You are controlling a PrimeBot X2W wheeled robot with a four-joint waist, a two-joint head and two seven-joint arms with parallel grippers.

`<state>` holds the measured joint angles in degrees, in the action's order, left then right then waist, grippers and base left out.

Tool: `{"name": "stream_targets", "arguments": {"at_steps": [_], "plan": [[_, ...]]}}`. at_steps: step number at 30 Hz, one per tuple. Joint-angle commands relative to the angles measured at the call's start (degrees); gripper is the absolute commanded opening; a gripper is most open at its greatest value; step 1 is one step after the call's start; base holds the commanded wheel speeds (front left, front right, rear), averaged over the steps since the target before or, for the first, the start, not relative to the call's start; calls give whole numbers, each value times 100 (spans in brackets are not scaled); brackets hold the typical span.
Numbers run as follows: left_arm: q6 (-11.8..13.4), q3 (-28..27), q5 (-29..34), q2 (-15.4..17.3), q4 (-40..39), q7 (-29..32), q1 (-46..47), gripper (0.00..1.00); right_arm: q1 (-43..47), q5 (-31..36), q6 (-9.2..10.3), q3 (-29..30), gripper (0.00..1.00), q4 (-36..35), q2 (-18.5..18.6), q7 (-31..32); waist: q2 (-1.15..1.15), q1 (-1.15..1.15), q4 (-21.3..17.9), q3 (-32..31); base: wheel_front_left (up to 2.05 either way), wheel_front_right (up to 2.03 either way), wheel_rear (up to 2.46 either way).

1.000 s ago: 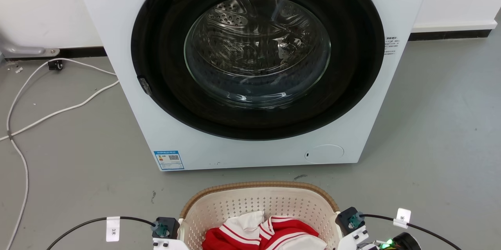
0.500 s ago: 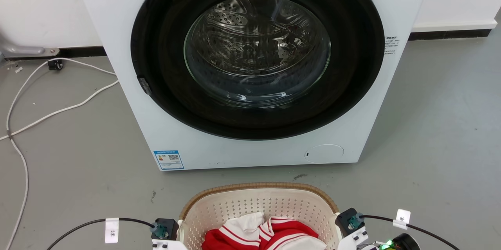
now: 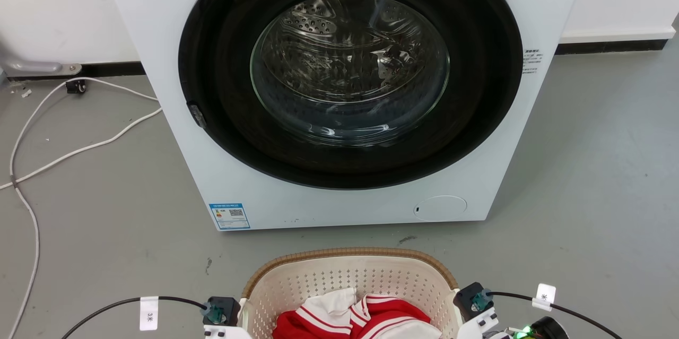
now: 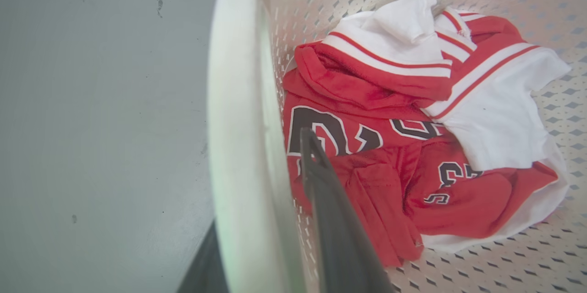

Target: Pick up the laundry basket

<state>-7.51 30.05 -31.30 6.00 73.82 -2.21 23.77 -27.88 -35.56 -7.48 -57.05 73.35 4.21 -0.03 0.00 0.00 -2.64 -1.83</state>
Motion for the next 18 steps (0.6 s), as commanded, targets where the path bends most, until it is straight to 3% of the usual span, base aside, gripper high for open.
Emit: {"name": "stream_targets", "arguments": {"at_steps": [1,18], "plan": [[10,12,7,198,-6,-53,-19,0,-12,33,-2,-67,0,76,174,-9,0,0,-3,-3,0,0,0],[10,148,-147,176,-5,-69,-78,0,15,-107,-2,-263,0,81,206,11,0,0,-36,-73,0,0,0]]}}
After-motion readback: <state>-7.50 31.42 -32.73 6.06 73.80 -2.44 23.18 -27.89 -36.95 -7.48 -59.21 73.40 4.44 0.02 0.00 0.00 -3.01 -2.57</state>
